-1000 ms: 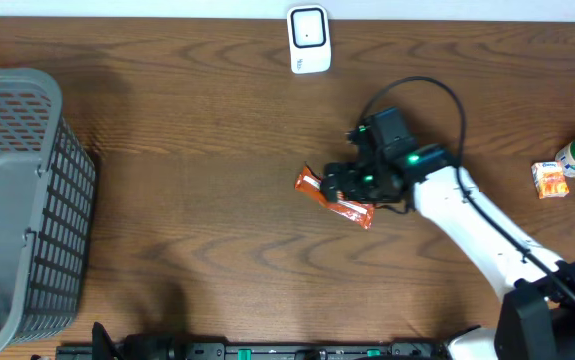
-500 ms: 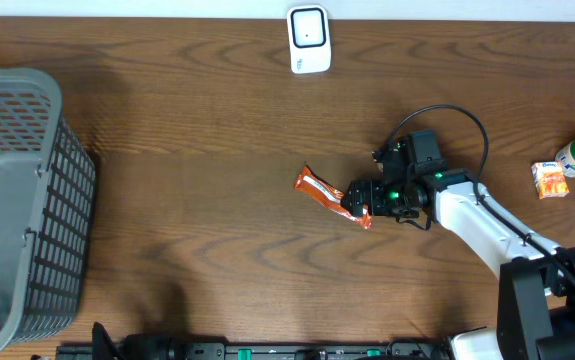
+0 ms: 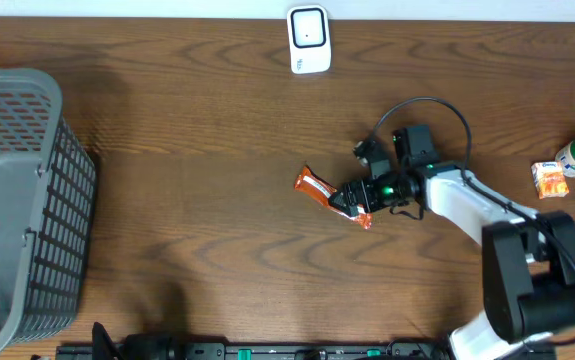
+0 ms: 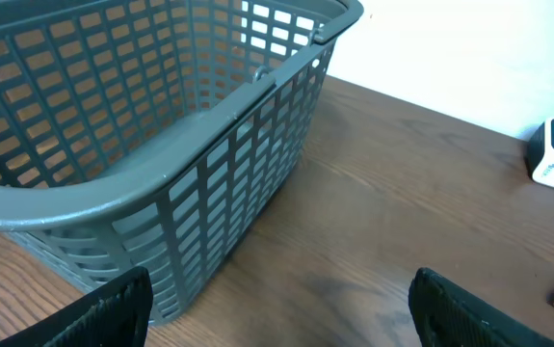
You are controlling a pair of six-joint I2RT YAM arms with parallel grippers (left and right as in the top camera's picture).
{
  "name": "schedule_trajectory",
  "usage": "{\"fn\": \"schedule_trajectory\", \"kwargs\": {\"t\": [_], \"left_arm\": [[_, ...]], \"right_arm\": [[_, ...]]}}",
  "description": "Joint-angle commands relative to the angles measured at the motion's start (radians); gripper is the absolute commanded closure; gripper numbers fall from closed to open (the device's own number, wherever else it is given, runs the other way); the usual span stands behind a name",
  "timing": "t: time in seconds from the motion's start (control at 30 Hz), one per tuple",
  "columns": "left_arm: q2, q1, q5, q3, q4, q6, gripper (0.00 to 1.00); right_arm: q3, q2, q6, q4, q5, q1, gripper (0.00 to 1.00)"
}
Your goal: Scan the item barcode
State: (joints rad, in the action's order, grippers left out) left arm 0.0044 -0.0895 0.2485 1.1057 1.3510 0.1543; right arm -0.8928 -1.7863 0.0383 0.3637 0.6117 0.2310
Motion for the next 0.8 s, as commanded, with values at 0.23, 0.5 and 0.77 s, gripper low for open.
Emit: {"fn": "schedule_trajectory", "kwargs": {"t": [0.23, 0.5, 0.77], "left_arm": [[-0.001, 0.003, -0.002, 0.0, -0.002, 0.001, 0.15], [-0.001, 0.003, -0.002, 0.0, -0.002, 0.001, 0.14], [-0.001, 0.003, -0.002, 0.0, -0.002, 0.001, 0.15]], "right_arm": [[0.055, -0.129, 0.0, 0.125, -0.064, 0.046, 0.24], [0.055, -0.129, -0.19, 0.163, -0.261, 0.119, 0.2], [0.055, -0.129, -0.466, 0.243, -0.541, 0.337, 0.14]]}}
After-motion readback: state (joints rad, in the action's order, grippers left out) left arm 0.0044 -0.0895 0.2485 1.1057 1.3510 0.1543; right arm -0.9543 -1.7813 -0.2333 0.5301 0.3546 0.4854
